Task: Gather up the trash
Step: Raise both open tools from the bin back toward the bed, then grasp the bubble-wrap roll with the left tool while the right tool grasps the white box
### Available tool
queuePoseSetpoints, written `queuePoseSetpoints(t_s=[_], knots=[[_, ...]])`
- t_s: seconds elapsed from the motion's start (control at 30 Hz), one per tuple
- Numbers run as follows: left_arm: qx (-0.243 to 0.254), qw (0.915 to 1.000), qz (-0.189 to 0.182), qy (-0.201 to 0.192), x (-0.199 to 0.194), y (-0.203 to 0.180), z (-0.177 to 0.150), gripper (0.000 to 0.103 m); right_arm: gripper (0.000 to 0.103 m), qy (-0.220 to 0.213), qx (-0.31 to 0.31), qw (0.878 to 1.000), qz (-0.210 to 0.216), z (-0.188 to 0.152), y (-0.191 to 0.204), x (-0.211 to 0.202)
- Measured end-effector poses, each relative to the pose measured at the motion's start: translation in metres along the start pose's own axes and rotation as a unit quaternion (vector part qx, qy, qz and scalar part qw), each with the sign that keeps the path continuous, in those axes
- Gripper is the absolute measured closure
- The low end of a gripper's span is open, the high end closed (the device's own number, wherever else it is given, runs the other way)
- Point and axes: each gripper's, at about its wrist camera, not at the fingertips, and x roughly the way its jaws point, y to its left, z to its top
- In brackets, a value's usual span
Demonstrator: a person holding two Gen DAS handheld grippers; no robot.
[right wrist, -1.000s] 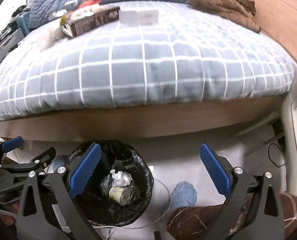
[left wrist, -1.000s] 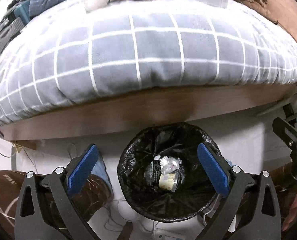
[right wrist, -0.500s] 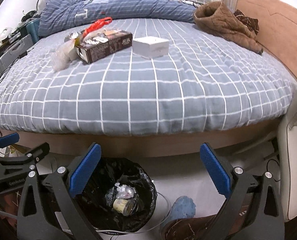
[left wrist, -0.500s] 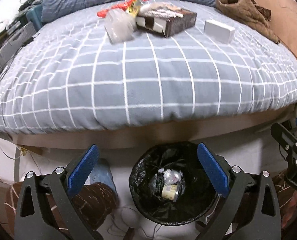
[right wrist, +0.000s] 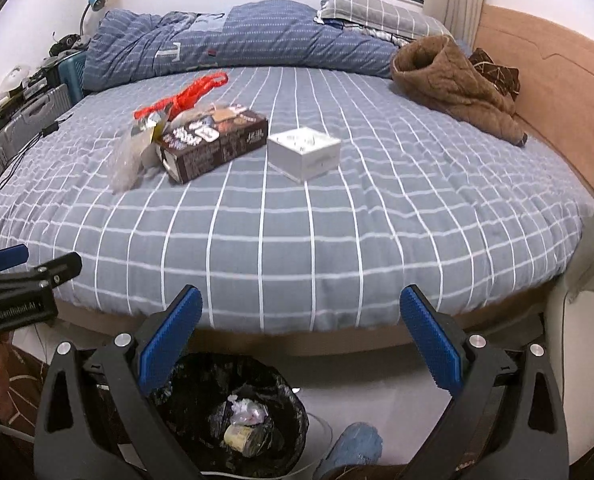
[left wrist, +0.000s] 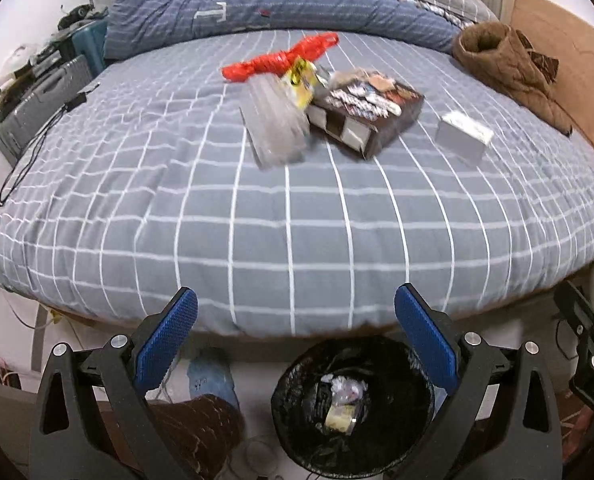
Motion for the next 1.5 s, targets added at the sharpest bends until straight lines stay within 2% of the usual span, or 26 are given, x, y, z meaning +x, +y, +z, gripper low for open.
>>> queuePoseSetpoints(t_s=[0.2,0.43,0.87,1.03,1.17,1.3,1.5], knots=[[-0.013,0.9999,0.001,-0.01,0.004,0.013,0.029,0.006,0.008,-0.016,-0.001,1.0,0.01,0.02,-0.002,0.003],[-0.025,0.9995,0.012,-0.011,0.023,0.032,0.062,0.006,0.008,-0.012,-0.009,1.0,0.01,0.04,-0.006,0.026],[-0.048,0.9983,0.033,-0.007,0.083,0.059,0.135,0.006,0.008,-0.002,-0.014,1.0,0.007,0.085,-0.021,0.103],[-0.05,0.9985,0.022,-0.002,0.108,0.063,0.157,0.006,0.008,-0.01,-0.018,1.0,0.009,0.102,-0.026,0.135],[-0.054,0.9984,0.016,0.009,0.128,0.069,0.167,0.006,0.008,-0.013,-0.038,0.998,0.038,0.114,-0.025,0.156],[-0.066,0.9968,-0.031,0.032,0.143,0.07,0.171,0.006,0.008,-0.009,-0.057,0.997,0.056,0.121,-0.021,0.17],[-0.037,0.9984,-0.023,0.035,0.15,0.055,0.174,0.007,0.008,-0.003,-0.078,0.995,0.069,0.126,-0.016,0.184]])
